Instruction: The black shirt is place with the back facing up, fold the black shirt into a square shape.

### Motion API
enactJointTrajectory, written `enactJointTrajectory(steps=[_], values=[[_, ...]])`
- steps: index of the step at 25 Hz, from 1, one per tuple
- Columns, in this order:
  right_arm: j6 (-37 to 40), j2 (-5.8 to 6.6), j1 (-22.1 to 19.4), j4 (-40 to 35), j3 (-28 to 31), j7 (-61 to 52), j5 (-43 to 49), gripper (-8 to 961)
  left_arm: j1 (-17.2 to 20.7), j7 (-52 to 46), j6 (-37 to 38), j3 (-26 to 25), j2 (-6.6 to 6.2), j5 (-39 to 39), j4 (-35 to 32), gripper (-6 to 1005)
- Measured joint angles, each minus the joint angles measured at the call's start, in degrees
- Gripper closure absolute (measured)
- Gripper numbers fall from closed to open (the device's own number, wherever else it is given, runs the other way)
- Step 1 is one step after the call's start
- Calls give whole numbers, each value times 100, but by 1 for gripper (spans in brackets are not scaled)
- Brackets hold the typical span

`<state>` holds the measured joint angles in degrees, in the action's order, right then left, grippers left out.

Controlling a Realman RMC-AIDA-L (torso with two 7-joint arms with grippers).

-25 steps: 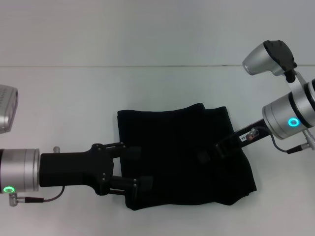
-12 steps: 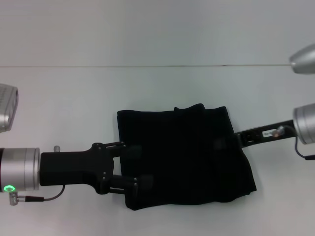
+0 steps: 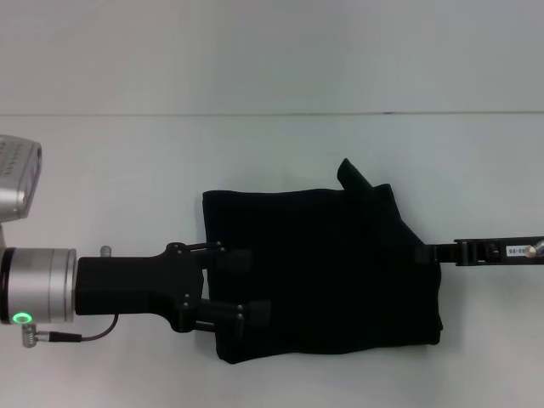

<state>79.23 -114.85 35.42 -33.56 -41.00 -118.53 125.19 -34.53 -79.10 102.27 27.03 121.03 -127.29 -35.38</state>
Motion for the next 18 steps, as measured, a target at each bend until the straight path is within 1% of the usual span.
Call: enactJointTrajectory(steps=[9,13,17,18], values=[[-154,-49,-280,69,521,58,-4,924,-3,30,-16,5,-1,-6,-12,65],[-173,-27,-293,261,566,189,-4,917,-19,31,-124,-4,-18,0,-41,66],[-371,-15,-325,305,621,204,2,910,-41,31,-246,-59,-45,30,-46,68],[-402,6,-341,289,673,200,2,865,-55,23,-293,-63,-53,31,-46,68]])
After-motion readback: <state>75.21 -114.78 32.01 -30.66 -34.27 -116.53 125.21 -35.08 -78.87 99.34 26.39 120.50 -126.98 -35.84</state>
